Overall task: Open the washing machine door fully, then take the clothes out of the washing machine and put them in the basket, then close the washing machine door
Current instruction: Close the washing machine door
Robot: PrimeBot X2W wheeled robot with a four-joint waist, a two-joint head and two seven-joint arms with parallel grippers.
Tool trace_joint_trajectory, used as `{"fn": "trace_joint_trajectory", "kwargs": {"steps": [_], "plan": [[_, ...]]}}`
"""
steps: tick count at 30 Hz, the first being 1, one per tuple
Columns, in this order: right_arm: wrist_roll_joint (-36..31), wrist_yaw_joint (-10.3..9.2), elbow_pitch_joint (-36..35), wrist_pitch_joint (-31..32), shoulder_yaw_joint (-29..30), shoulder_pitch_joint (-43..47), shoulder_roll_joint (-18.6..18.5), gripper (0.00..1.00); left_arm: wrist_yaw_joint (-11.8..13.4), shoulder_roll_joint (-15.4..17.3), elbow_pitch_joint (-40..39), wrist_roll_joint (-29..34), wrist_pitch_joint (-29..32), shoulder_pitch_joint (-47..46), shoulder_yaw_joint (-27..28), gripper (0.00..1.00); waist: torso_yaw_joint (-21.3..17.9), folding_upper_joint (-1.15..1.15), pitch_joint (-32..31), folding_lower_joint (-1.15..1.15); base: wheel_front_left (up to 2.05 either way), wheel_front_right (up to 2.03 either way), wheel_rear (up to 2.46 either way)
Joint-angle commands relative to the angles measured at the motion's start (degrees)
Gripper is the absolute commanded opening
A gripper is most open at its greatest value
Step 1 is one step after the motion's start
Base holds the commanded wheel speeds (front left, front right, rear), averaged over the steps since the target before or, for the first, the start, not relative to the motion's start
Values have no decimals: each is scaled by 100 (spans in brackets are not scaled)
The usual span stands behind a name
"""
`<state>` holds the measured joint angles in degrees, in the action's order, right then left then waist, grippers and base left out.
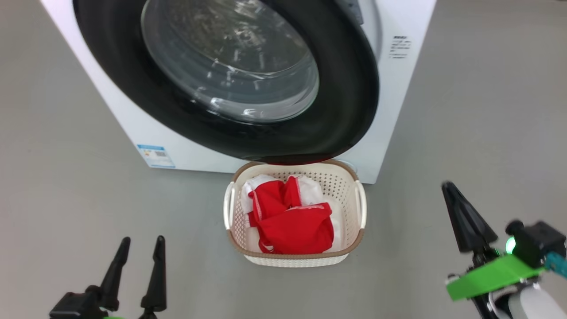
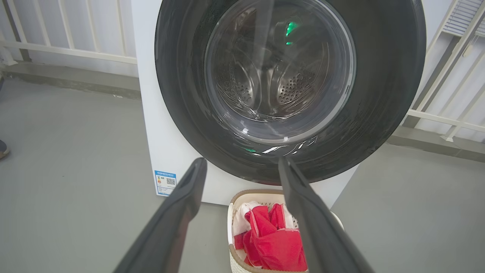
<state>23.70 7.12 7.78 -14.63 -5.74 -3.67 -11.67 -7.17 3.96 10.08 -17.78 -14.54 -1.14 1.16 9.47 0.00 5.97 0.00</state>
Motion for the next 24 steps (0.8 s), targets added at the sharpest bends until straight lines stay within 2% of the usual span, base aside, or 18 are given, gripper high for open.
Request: {"fn": "trace_joint_trajectory", "kwargs": {"steps": [1,8,24], "plan": [[-1,36,-109,-37,-211,-343,-147,0,-32,8,-137,-25,-46,-168,120,100,129,0,97,0,0,0,0],[43,36,44,-37,-461,-1122,-264,0,-32,-63,-153,-71,-46,-344,-39,100,395,0,377,0,0,0,0],[95,36,486,-37,-497,-2360,-429,0,-32,-106,-184,-316,-46,-748,-374,100,845,0,1003,0,0,0,0]]}}
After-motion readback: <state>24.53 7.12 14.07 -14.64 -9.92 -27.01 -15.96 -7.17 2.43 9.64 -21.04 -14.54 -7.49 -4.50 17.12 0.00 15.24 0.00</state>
